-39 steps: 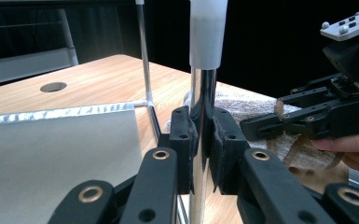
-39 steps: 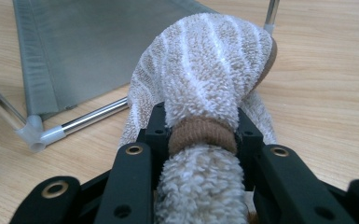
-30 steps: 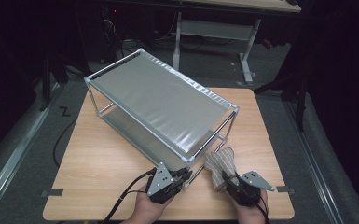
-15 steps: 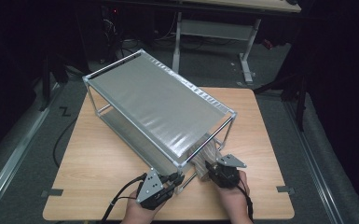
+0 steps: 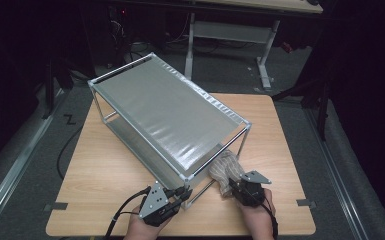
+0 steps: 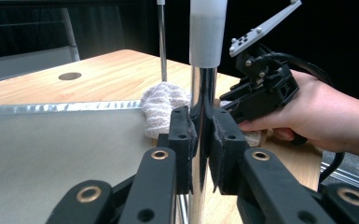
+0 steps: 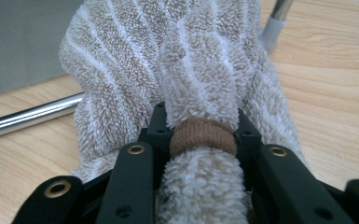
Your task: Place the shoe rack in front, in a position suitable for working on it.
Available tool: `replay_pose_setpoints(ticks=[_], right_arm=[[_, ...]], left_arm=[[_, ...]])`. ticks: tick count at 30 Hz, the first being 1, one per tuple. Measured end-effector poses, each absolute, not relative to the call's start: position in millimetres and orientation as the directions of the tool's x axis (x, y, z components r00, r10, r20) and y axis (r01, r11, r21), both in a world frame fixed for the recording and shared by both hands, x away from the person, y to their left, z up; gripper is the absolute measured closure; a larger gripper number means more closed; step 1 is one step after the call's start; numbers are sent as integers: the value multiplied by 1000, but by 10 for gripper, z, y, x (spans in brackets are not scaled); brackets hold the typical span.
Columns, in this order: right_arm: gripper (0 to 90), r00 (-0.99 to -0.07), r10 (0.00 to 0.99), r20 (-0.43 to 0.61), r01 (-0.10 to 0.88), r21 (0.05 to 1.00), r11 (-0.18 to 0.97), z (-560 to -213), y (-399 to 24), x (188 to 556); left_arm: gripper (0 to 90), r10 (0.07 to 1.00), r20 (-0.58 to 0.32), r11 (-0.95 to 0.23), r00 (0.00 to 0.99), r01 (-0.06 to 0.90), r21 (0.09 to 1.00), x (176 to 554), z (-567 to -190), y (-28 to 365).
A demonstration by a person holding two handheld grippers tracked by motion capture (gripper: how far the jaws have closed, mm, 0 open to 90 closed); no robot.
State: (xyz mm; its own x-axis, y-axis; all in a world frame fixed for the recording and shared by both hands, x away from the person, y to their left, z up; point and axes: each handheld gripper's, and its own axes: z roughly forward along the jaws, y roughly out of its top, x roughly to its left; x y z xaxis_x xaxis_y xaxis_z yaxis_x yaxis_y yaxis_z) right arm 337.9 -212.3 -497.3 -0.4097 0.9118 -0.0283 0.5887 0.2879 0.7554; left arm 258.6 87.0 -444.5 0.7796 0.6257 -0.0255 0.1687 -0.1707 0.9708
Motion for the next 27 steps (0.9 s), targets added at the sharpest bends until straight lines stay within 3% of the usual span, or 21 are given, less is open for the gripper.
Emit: replay_pose_setpoints(ticks=[4,10,14,20,27], right_arm=[[681,-407,914,-5,581,771,262,-4980,-2174,3323],[675,-441,898,12,558,787,263,-4960,-2107,3219],[669,-491,871,8,537,790,296,-4960,-1949,3128],[660,-575,818,-8,496,792,356,-4969,-1648,2971],[650,-647,763,3,465,795,390,-4950,-1432,2821]], left_arm=[[655,598,-41,-174,801,180,968,2605,-4470,910],[563,593,-15,-198,805,164,966,2548,-4559,1117],[550,652,9,-196,758,157,968,2574,-4672,1294],[528,718,-23,-173,695,210,962,2756,-4746,1479],[524,736,-44,-152,676,229,962,2824,-4775,1556]])
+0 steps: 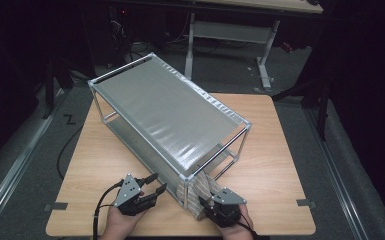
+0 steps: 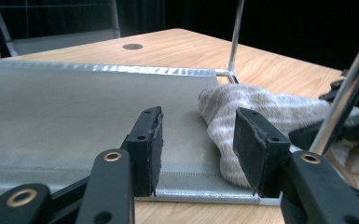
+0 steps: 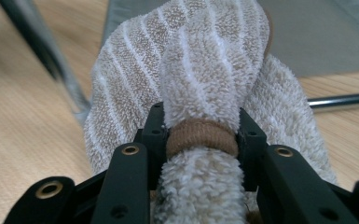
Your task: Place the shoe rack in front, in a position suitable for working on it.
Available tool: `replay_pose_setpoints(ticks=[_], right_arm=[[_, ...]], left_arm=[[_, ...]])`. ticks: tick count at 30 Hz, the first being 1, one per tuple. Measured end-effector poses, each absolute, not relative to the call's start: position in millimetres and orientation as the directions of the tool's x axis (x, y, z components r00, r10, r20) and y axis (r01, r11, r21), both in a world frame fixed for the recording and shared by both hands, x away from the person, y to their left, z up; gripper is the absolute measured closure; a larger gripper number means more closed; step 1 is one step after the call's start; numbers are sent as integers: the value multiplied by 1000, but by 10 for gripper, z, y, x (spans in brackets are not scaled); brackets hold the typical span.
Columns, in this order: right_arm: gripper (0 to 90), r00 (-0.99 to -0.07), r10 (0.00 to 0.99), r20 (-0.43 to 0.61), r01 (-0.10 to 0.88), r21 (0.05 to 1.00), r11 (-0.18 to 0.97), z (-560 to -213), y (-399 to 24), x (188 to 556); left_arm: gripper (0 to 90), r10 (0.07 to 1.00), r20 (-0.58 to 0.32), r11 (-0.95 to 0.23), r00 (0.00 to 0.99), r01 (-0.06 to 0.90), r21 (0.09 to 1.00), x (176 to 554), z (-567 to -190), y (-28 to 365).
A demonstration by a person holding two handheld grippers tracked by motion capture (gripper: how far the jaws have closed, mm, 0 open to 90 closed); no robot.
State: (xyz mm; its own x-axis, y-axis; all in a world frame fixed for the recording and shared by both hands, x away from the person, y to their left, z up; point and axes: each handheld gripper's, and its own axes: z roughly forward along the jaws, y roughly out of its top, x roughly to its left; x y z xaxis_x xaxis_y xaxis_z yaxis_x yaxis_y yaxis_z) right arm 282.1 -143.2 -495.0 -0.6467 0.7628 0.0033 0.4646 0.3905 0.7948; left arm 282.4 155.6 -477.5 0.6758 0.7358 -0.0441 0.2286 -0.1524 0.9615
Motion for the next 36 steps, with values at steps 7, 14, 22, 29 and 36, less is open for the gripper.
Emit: replay_pose_setpoints(ticks=[7,14,22,29,36], right_arm=[[641,-632,775,-13,468,791,395,-4963,-1456,2860],[639,-579,815,-29,485,791,373,-4973,-1627,3006],[636,-502,864,-40,512,791,334,-4979,-1873,3252],[637,-444,895,-46,530,792,303,-4981,-2047,3508],[637,-384,922,-43,548,793,265,-4981,-2171,3694]], left_arm=[[521,732,-39,-157,680,224,962,2816,-4779,1553],[515,744,-19,-170,667,217,961,2783,-4777,1593],[498,765,-15,-179,644,235,955,2728,-4797,1676],[493,793,23,-201,609,226,953,2611,-4793,1779],[489,814,45,-209,579,220,953,2523,-4784,1887]])
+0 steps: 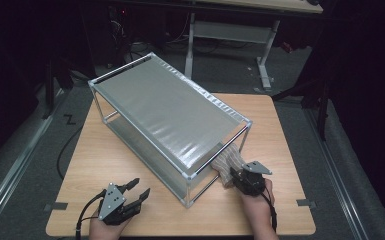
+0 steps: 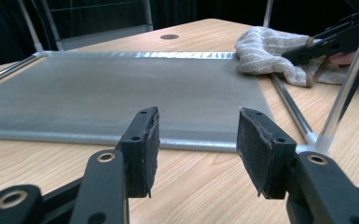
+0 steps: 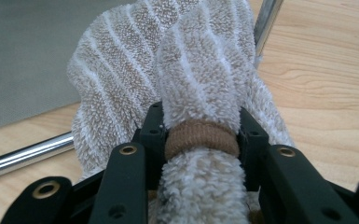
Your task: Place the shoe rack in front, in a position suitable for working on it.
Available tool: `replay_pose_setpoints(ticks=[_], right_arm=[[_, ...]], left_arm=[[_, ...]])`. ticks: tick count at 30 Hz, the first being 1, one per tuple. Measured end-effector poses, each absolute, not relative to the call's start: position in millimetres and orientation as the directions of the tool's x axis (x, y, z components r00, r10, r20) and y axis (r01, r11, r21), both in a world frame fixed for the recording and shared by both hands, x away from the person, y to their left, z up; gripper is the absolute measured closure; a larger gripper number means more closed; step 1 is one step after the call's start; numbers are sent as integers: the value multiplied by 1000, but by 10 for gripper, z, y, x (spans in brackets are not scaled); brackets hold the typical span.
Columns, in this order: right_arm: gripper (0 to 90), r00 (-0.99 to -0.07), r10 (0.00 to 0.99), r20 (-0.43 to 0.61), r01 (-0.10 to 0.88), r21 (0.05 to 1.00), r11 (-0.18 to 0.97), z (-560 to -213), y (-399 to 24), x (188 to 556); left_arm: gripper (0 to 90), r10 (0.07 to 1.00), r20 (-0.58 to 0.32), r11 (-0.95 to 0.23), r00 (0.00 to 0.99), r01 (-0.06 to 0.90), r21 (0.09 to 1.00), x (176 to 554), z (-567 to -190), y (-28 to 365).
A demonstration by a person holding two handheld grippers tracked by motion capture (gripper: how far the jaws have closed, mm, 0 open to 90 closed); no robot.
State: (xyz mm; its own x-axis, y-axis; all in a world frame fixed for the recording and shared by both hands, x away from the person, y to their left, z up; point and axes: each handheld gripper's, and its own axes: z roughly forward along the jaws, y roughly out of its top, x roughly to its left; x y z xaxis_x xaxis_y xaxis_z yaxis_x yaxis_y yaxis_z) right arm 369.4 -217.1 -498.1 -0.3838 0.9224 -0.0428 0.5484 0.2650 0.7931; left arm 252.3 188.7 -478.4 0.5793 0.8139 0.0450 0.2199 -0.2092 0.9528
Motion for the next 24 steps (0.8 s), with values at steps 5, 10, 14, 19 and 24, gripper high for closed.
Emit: replay_pose_setpoints(ticks=[5,10,14,19,24], right_arm=[[639,-384,922,-52,547,791,273,-4973,-2153,3711],[639,-396,917,-55,542,792,282,-4965,-2142,3671],[639,-406,913,-47,541,793,282,-4970,-2157,3635],[639,-436,899,-38,534,793,292,-4964,-2116,3538],[638,-470,883,-25,528,793,303,-4970,-2047,3428]], left_arm=[[477,816,46,-211,576,223,952,2527,-4779,1900],[461,812,31,-205,582,236,950,2570,-4777,1898],[445,806,30,-206,591,234,950,2608,-4772,1875],[435,812,16,-197,583,249,948,2658,-4757,1877],[396,820,-20,-165,571,269,949,2729,-4739,1885]])
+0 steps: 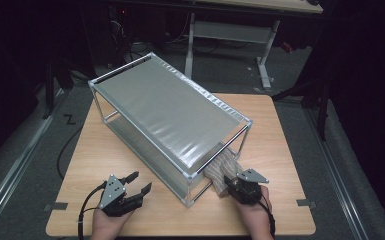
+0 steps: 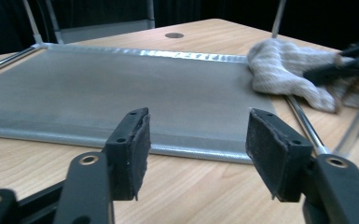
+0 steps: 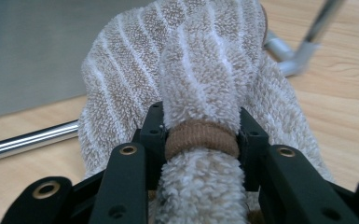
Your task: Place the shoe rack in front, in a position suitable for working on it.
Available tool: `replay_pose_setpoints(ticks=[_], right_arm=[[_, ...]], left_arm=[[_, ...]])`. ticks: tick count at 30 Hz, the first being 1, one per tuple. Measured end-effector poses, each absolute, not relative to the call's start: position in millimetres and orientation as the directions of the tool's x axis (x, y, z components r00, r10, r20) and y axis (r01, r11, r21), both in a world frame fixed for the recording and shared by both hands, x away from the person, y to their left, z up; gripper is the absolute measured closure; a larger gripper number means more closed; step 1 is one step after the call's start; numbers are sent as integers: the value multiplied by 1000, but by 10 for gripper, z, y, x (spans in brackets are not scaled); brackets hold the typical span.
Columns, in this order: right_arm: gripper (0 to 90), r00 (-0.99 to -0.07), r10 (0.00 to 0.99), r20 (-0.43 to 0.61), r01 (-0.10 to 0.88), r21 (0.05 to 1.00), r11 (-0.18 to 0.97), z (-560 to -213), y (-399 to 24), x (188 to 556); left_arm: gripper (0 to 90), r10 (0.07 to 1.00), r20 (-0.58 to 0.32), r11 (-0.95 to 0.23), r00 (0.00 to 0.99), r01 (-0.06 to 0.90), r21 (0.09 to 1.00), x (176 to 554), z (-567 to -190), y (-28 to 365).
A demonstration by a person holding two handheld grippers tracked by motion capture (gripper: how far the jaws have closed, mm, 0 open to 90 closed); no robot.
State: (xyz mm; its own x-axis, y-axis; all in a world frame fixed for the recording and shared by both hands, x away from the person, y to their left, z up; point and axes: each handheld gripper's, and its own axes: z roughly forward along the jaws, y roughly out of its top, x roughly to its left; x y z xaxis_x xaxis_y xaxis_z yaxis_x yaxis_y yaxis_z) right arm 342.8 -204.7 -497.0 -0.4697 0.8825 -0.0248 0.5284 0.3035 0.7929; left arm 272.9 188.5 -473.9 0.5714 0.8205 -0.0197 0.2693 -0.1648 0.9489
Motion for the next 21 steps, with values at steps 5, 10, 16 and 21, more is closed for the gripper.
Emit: replay_pose_setpoints(ticks=[5,10,16,21], right_arm=[[633,-526,850,-25,511,790,339,-4960,-1907,3283],[629,-570,822,-21,494,790,363,-4959,-1777,3203],[628,-604,797,-19,479,791,382,-4947,-1629,3107],[626,-650,760,-17,454,794,405,-4911,-1491,3017]], left_arm=[[382,811,-9,-182,585,267,946,2758,-4753,1841],[362,797,13,-222,604,274,936,2782,-4785,1783],[344,802,-10,-199,597,283,938,2805,-4784,1803],[335,805,-11,-195,593,283,939,2807,-4788,1815]])
